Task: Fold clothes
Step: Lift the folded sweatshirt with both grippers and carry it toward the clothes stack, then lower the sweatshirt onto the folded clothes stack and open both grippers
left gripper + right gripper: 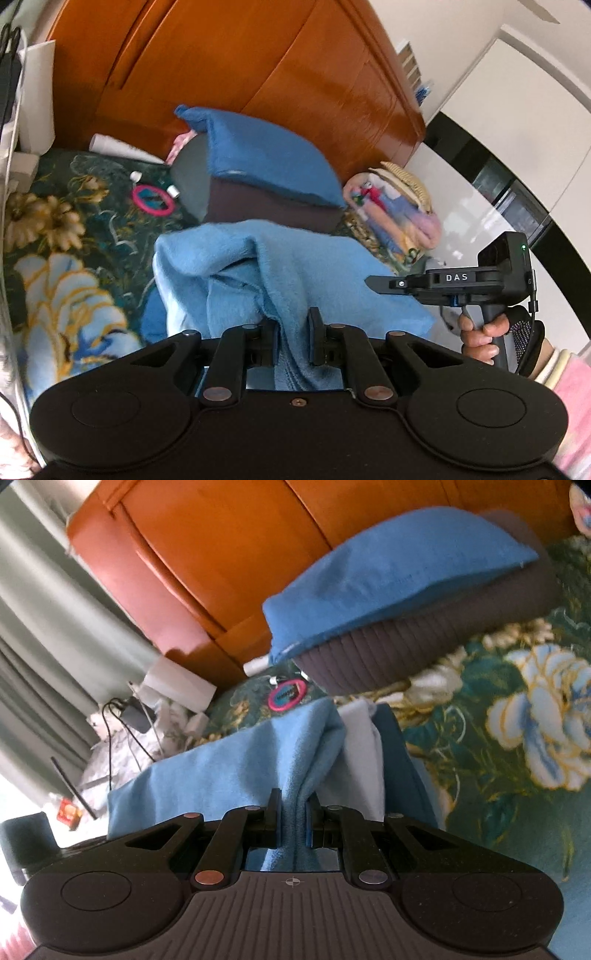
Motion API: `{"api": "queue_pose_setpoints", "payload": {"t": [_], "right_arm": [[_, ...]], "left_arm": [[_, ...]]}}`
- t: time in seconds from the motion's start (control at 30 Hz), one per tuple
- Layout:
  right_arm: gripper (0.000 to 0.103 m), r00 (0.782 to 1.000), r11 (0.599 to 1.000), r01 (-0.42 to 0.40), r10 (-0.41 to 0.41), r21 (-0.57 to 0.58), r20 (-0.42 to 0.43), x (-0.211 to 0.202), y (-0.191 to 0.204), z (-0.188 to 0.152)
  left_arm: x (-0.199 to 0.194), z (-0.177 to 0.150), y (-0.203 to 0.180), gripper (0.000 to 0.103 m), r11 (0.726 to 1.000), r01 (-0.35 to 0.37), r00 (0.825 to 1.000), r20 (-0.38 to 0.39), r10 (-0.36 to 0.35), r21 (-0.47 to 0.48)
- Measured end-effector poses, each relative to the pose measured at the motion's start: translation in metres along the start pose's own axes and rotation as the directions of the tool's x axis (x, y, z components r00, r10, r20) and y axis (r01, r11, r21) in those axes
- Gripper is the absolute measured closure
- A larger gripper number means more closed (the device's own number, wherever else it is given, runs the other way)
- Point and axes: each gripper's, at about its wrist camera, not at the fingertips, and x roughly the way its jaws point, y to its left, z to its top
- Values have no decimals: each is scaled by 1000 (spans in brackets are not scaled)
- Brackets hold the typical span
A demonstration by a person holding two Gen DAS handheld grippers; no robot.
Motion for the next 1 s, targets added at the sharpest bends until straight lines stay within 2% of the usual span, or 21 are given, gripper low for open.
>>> {"api": "queue_pose_setpoints", "payload": {"t": [0.27,0.4,0.47,0.6,0.7,0.77,1.0], "right_arm": [[90,1000,1000,18,-18,17,3,2,-4,-5],[88,998,998,67,-67,-4,5,-13,9,1],[84,996,997,80,-80,0,33,-27,14,2],[83,989,995,100,-96,-27,114,-53,33,-1],[85,986,989,134,-127,-63,109,-52,53,-9],[88,987,984,146,-138,-100,83,-46,65,-15],[89,986,973,164,-163,-164,23,-29,75,-34]], "left_arm": [[-1,-3,-2,89,999,-28,1000,-11,28,26],[-16,4,-7,86,996,-56,998,-8,57,66],[-31,7,-10,78,993,-71,997,13,70,91],[-57,20,-27,76,981,-125,989,92,113,146],[-58,27,-45,78,970,-165,981,134,141,182],[-51,29,-54,87,960,-182,978,137,155,211],[-23,20,-43,91,963,-198,980,71,188,185]]}}
